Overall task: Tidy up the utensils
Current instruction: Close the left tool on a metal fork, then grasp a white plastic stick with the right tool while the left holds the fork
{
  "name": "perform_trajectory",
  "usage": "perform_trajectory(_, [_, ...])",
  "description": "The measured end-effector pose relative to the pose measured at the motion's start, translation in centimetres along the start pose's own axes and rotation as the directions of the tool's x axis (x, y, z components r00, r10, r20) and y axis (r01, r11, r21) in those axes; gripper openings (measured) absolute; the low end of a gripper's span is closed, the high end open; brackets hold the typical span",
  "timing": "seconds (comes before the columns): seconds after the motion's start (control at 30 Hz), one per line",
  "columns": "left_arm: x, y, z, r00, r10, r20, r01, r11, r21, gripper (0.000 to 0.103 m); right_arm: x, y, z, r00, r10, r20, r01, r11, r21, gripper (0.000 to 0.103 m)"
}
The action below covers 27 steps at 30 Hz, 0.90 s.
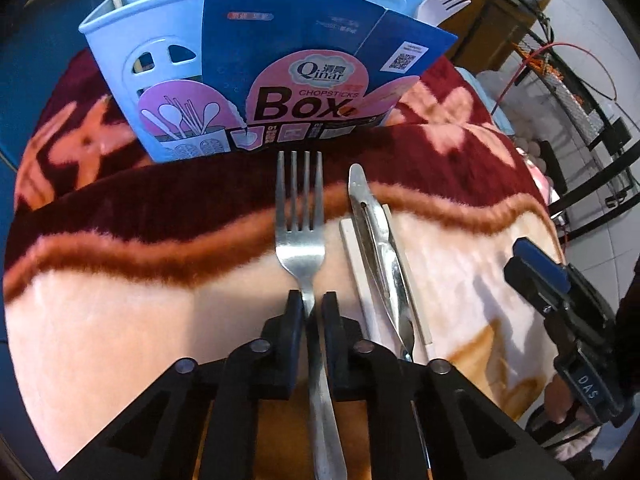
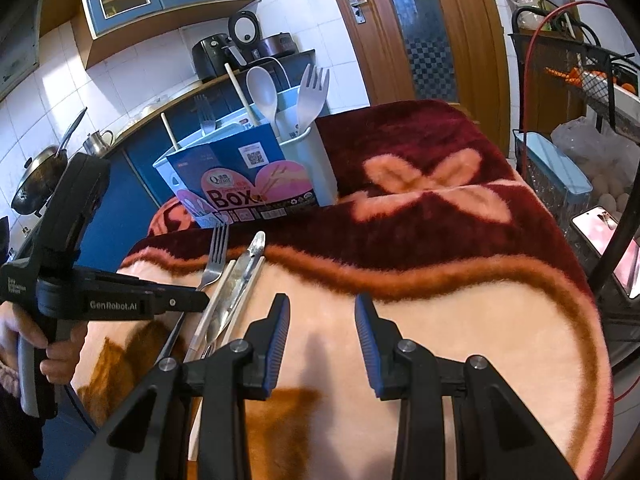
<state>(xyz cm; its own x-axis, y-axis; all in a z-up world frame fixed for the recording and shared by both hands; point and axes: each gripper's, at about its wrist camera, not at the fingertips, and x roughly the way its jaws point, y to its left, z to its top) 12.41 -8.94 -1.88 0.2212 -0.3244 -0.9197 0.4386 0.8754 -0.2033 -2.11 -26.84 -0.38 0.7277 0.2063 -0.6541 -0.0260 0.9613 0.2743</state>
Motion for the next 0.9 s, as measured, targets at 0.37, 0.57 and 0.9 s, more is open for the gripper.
perform_trajectory(0.37, [-2.1,1.0,-2.7,0.982,-0.019,0.189,0.029,0.998,-0.052,0.005,0.5,0.6,-0.1,1.0,-0.01,-0.027,0.009,1.0,-0.018,0.037])
perform_trajectory(0.57, [-4.4,1.9,-4.2,0.95,-0.011,0.311,0.038,0.996,-0.081,0.005,1.0,1.5,0.0,0.997,-0.009,-0.081,0.007,0.999,-0.035,0.037])
perform_trajectory(0.9, [-8.4,3.2,-6.6,0.866,0.071,0.495,-0.025,0.995,-0.1,0.005,2.6,4.6,0.5,0.973,-0.005,-0.229,-0.02,0.994,-0.107,0.037])
